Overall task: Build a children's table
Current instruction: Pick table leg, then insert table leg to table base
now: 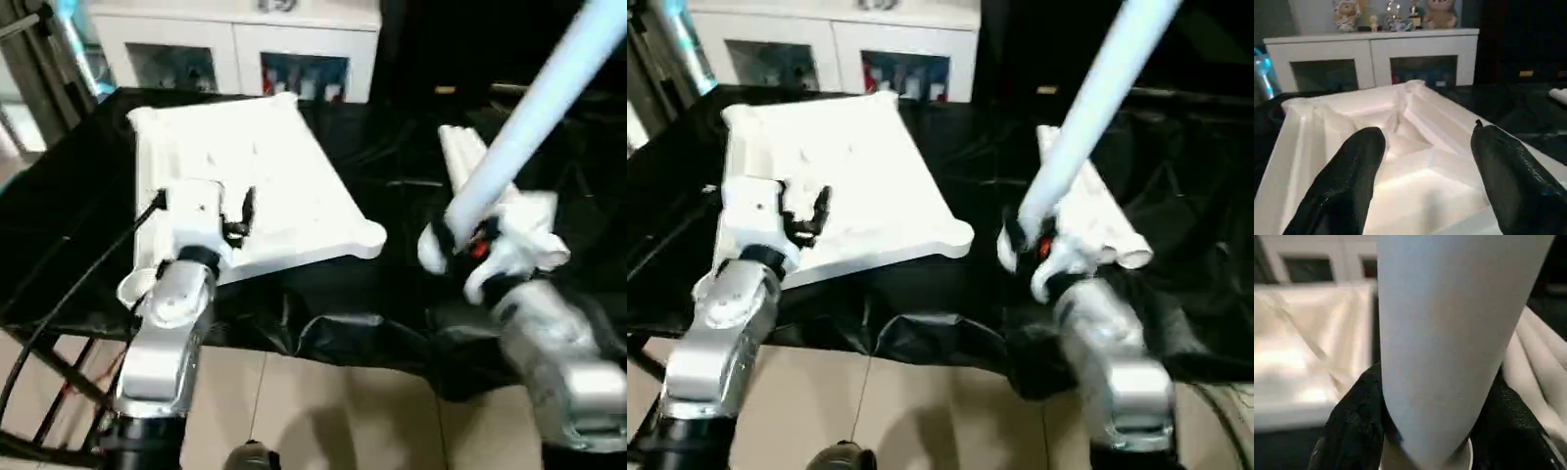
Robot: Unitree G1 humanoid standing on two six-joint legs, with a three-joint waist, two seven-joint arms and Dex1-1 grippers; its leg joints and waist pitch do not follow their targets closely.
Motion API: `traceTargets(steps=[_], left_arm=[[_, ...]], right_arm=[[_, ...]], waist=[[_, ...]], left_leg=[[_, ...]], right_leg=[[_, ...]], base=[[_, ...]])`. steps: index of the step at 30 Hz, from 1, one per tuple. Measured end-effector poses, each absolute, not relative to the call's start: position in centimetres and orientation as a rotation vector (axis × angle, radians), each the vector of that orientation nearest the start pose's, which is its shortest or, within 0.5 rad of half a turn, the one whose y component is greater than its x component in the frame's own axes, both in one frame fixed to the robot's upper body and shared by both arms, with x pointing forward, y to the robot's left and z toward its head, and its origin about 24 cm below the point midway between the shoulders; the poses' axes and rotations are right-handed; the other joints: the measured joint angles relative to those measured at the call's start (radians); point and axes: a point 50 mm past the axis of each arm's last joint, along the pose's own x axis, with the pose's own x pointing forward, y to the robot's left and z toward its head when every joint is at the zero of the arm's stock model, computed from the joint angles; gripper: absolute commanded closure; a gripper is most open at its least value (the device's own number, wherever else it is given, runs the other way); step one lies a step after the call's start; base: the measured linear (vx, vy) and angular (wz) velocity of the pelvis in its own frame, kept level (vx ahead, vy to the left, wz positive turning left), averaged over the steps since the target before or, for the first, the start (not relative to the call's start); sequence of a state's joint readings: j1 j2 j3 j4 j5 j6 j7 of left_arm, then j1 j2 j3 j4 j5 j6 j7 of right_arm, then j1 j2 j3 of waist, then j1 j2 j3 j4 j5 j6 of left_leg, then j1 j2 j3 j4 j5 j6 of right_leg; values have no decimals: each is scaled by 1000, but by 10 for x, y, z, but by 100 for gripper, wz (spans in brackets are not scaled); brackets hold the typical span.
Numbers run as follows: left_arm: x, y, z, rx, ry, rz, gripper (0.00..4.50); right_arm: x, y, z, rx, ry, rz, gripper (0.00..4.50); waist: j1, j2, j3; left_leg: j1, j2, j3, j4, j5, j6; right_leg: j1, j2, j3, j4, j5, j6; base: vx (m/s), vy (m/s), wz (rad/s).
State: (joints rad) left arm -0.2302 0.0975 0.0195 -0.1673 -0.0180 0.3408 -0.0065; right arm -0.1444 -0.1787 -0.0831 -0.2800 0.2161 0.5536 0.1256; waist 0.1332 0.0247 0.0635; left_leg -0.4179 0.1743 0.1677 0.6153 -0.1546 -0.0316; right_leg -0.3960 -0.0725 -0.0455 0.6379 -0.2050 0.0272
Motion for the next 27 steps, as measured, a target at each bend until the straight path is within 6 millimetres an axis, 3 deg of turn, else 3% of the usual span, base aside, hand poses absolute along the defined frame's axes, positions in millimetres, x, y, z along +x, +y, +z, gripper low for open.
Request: traceTargets(steps=[2,3,5,6,8,10,11,14,17,18,19,20,21,22,23,24,25,26,27], left_arm=[[289,155,106,95,-39,-29,119],[287,155,106,99,-36,-22,119],[285,156,106,102,-26,-11,119],[284,156,105,99,-25,-3,119],[283,150,104,79,-24,-16,119],[283,145,107,78,-39,-30,119],[283,147,109,86,-49,-29,119],[283,149,109,110,-60,-27,119],[283,149,110,104,-59,-25,119],[283,149,109,104,-55,-24,119],[284,149,110,104,-57,-25,119],[286,148,114,108,-69,-29,119],[286,147,116,107,-79,-32,119],[285,147,116,105,-83,-31,119],[283,144,111,91,-67,-37,119],[282,142,107,89,-50,-44,119],[281,143,104,92,-35,-43,119],[282,143,105,93,-35,-43,119],[283,144,108,97,-43,-40,119]], right_arm=[[273,-174,94,22,122,118,259],[274,-175,95,5,99,93,259],[275,-177,99,-22,53,73,259],[275,-178,100,-47,32,59,259],[276,-184,97,-70,49,23,259],[275,-185,94,17,71,53,259],[273,-181,92,56,79,96,259],[271,-166,87,88,95,189,259],[271,-150,85,94,103,265,259],[270,-146,84,83,107,287,259],[270,-142,85,78,105,309,259],[268,-141,85,76,103,322,259],[268,-141,84,72,106,325,259],[270,-142,86,65,100,329,259],[271,-146,85,49,102,320,259],[271,-149,83,40,111,308,259],[273,-151,81,35,124,298,259],[273,-153,79,34,132,289,259],[276,-153,80,35,132,285,259]], waist=[[-23,9,2],[-28,8,2],[-31,-2,-2],[-30,-9,-2],[-7,-25,-9],[-2,-21,-15],[-2,-17,-17],[-3,-19,-16],[-8,-9,-5],[-16,3,3],[-15,8,6],[0,-2,10],[19,-26,5],[27,-57,-4],[24,-60,-2],[36,-56,-2],[36,-53,-5],[35,-44,-8],[33,-20,-14]], left_leg=[[1,7,-23,0,4,-6],[3,19,-25,-1,6,-9],[4,26,-25,-1,10,-17],[9,27,-22,-7,8,-21],[5,10,-16,17,-33,-9],[20,-7,-24,14,-26,-21],[19,-7,-25,6,-23,-26],[20,0,-27,4,-20,-30],[47,4,-29,-3,-24,-26],[68,14,-30,-9,-32,-25],[74,20,-26,-18,-33,-25],[81,20,-9,-15,-33,-25],[89,18,21,-14,-33,-25],[76,4,16,2,-37,-24],[44,-6,-14,97,-63,8],[23,-23,-46,175,-76,31],[9,-37,-63,220,-83,42],[10,-38,-59,207,-87,48],[46,-29,-54,115,-101,51]], right_leg=[[11,15,-11,-14,7,-6],[13,16,-25,-2,3,-14],[15,13,-23,26,-7,-26],[9,16,-23,33,-13,-27],[-9,13,-22,33,-15,-32],[-23,15,-28,33,-15,-32],[-29,16,-31,31,-14,-32],[-27,17,-45,17,-7,-40],[4,15,-63,-15,-3,-42],[38,15,-85,-43,-4,-41],[62,12,-93,-24,-34,-40],[65,4,-80,68,-85,-47],[85,-7,-50,115,-118,-48],[113,-9,-23,121,-177,-24],[105,-12,-41,119,-191,-25],[122,-13,-45,113,-192,-25],[133,-22,-69,94,-192,-23],[146,-24,-93,70,-191,-22],[161,-13,-108,45,-188,-22]], base=[[-14,-27,2],[-27,-54,3],[-22,-124,0],[-20,-144,-2],[-27,-140,-9],[-29,-100,-13],[0,0,0],[0,0,0],[-8,18,0],[-24,53,0],[-57,48,-4],[0,0,0],[0,0,0],[35,-78,20],[57,-60,47],[57,-60,47],[90,4,58],[87,39,58],[87,39,58]])
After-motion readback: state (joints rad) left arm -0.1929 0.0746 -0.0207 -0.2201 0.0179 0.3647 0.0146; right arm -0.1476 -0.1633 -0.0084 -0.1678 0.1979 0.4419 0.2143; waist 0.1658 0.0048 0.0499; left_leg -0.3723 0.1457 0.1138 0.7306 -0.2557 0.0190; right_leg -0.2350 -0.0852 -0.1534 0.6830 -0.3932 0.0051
